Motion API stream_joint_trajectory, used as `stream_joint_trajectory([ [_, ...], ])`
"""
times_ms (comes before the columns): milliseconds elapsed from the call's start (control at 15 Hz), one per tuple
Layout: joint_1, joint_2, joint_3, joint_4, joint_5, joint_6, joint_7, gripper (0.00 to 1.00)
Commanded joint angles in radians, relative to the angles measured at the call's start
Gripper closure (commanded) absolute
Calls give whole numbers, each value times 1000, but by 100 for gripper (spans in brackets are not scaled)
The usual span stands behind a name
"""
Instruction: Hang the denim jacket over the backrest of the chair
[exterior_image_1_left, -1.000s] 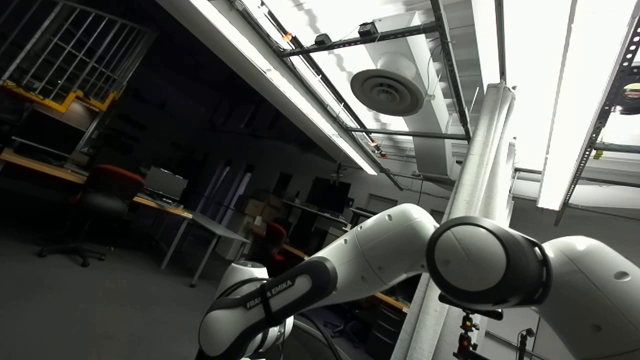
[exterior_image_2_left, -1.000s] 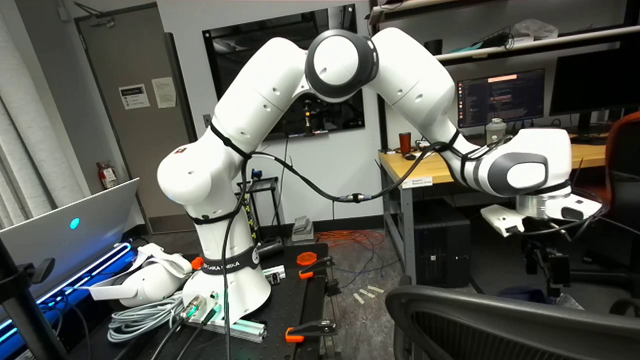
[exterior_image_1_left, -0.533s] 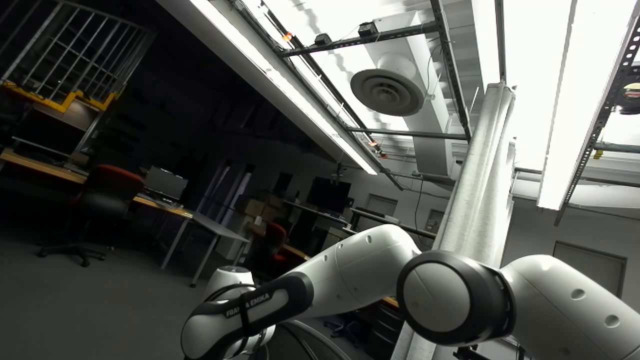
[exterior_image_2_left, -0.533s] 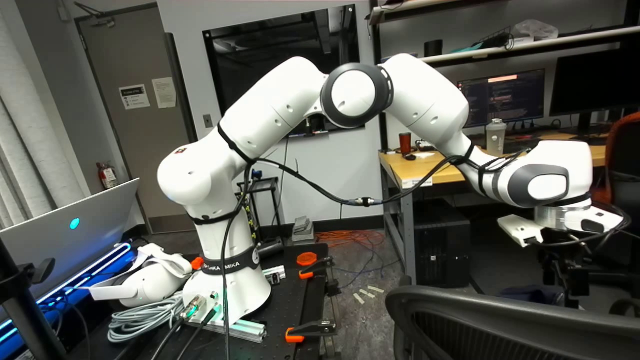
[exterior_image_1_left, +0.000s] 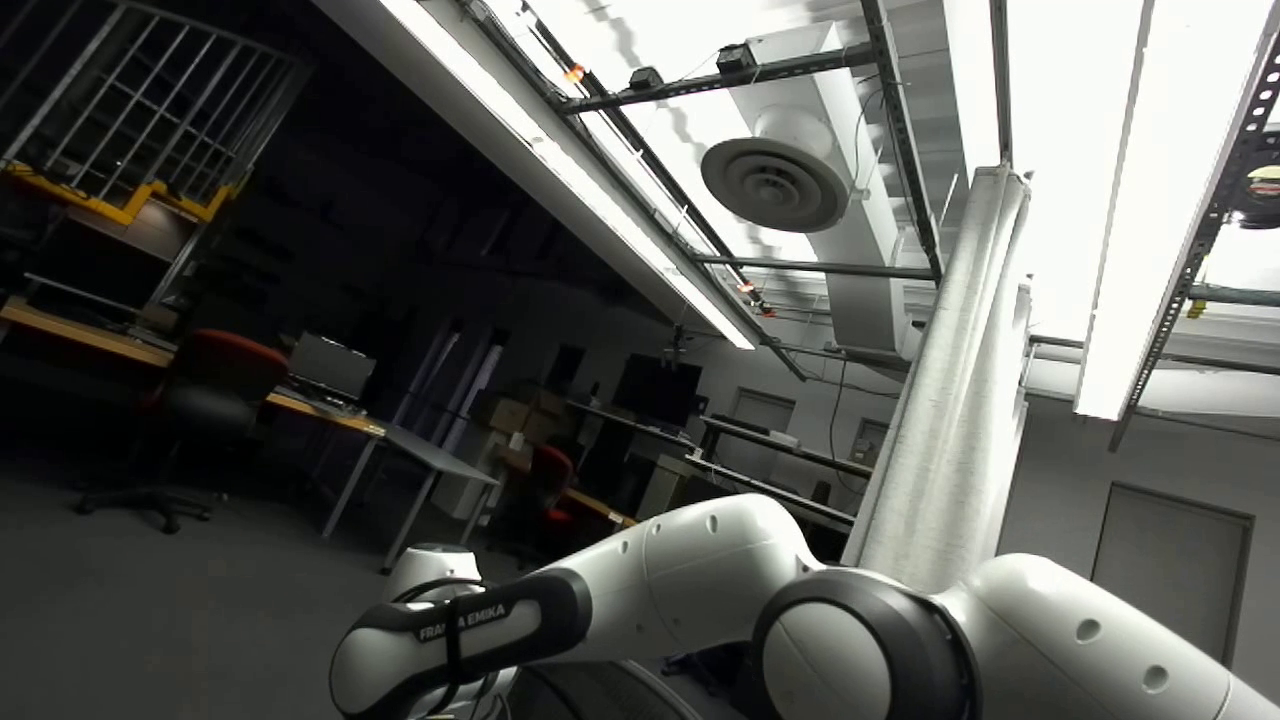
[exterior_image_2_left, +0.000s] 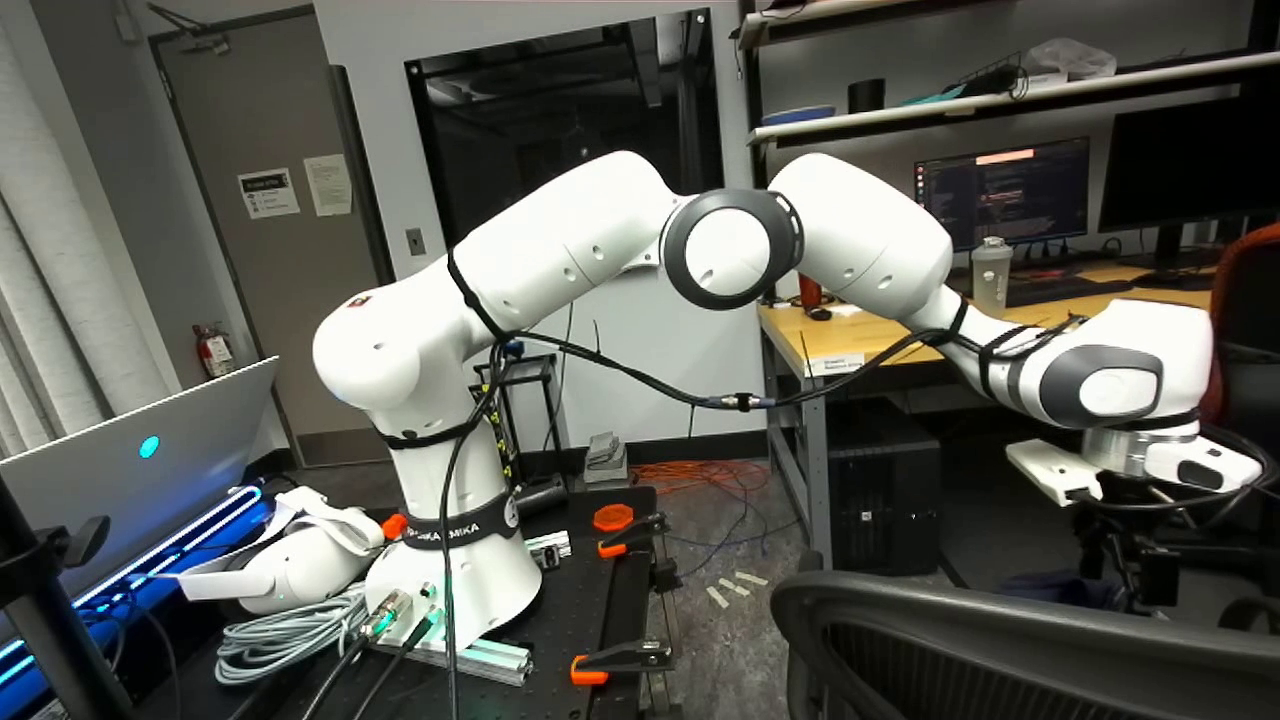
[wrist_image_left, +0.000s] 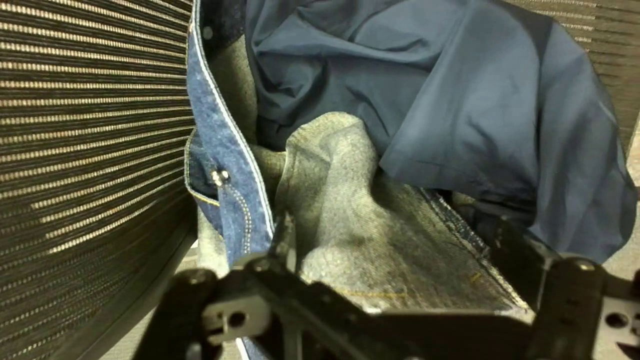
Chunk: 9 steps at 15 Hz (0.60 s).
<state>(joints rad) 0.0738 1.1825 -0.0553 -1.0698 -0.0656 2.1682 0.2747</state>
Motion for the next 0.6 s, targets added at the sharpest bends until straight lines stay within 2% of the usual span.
stream_joint_trajectory([
  [0,-20,112,18,196,35,-119,-33,0],
  [133,-14,149,8,255,29,-147,-14,0],
  [467,12,225,-36,358,-2,-104,45,1],
  [533,12,235,-40,374,-2,-103,54,13],
])
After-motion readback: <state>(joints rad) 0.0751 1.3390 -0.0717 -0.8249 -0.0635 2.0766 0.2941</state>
